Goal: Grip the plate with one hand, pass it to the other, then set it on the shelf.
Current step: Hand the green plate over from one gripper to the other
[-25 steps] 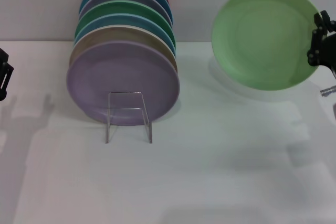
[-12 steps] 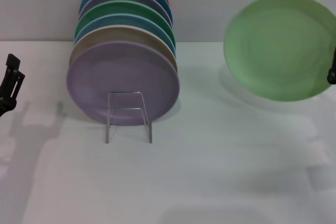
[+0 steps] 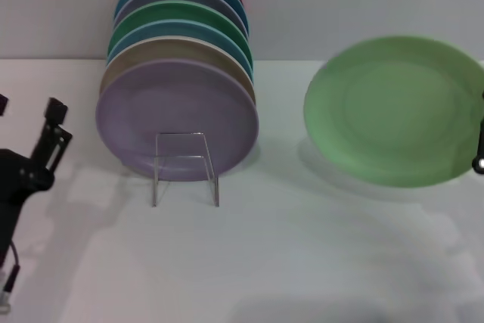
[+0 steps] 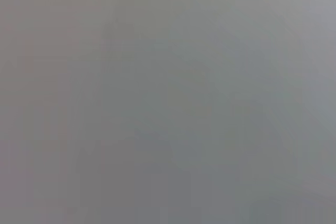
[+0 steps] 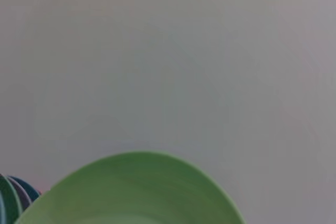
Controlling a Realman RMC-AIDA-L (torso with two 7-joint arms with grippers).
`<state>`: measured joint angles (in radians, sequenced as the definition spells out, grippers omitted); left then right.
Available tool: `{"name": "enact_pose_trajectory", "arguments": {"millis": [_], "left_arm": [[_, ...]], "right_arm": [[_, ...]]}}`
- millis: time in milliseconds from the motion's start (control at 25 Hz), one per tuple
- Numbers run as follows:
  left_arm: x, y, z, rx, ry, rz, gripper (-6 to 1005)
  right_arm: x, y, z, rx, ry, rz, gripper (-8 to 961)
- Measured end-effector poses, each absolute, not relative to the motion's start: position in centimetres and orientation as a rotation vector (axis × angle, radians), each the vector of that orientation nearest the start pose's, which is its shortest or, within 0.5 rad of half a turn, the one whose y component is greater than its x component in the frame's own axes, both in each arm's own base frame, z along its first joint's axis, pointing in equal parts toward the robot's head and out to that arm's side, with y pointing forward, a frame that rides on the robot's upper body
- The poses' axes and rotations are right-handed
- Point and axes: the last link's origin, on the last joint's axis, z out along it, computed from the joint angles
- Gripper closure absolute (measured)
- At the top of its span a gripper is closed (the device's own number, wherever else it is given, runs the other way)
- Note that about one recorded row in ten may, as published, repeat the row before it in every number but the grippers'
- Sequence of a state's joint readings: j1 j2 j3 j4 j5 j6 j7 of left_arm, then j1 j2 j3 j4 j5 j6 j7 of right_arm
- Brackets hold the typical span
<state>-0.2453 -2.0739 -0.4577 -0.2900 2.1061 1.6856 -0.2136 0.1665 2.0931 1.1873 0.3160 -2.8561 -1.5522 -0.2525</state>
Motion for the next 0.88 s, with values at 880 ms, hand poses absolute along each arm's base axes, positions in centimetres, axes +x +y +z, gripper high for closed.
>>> {"name": "enact_pose_trajectory", "arguments": {"millis": [880], "left_arm": [[-26.9,21.9,-6.3,-1.872,-0.321,-1.131,185]], "right_arm": [[27.4,20.3,-4.3,-1.597,-0.127,0.702,933]]}}
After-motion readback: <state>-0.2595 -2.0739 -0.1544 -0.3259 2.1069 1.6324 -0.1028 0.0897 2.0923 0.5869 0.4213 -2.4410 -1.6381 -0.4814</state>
